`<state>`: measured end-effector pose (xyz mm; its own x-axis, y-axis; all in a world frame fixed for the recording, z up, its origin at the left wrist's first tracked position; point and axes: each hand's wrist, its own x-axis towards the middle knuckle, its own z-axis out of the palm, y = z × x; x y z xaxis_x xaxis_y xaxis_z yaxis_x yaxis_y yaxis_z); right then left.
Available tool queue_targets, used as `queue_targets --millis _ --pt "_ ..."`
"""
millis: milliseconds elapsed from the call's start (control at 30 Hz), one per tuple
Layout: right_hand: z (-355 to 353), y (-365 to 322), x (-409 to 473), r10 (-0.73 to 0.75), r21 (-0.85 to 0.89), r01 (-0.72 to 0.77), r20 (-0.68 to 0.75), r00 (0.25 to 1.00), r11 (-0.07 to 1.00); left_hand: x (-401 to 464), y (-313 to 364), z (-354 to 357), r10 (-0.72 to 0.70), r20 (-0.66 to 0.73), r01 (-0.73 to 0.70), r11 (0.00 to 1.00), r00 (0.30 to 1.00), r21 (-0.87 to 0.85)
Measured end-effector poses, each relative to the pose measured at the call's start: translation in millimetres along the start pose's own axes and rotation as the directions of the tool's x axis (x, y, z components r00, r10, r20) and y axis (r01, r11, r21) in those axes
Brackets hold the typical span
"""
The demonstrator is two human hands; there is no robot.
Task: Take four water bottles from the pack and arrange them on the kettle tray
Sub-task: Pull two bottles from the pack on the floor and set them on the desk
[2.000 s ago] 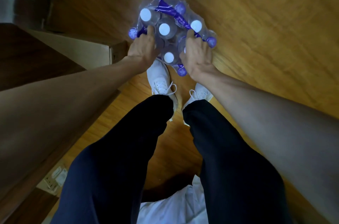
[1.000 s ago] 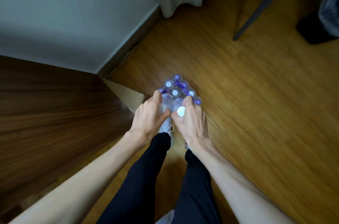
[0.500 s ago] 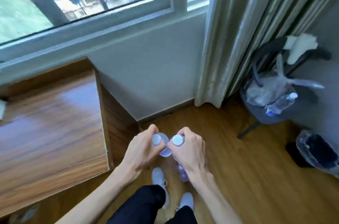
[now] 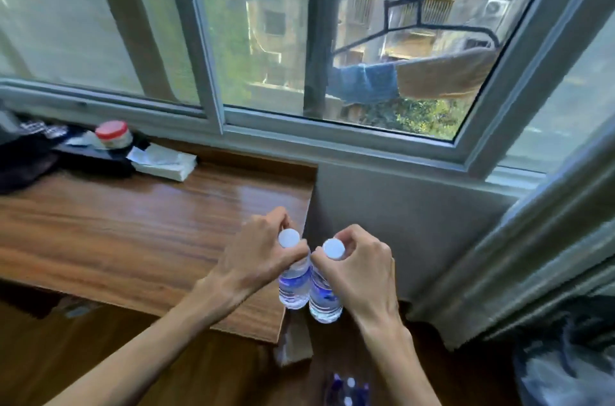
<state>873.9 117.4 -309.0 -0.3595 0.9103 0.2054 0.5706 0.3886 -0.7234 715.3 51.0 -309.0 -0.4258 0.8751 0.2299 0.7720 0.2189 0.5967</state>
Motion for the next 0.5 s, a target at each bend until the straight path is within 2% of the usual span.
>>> queue_targets --millis 200,500 --pt "74.2 -99.1 30.4 -0.15 0.001 0.151 0.067 0.986 0.989 15.5 -78.9 -94.1 -0.081 -0.101 0.084 0.996 0.992 0.028" --pt "220.3 -240.0 56.5 -0.238 0.117 0.221 0.152 0.959 0.968 43.8 -219.2 -226.4 -0.185 -0.172 0.212 0.965 0.967 0.154"
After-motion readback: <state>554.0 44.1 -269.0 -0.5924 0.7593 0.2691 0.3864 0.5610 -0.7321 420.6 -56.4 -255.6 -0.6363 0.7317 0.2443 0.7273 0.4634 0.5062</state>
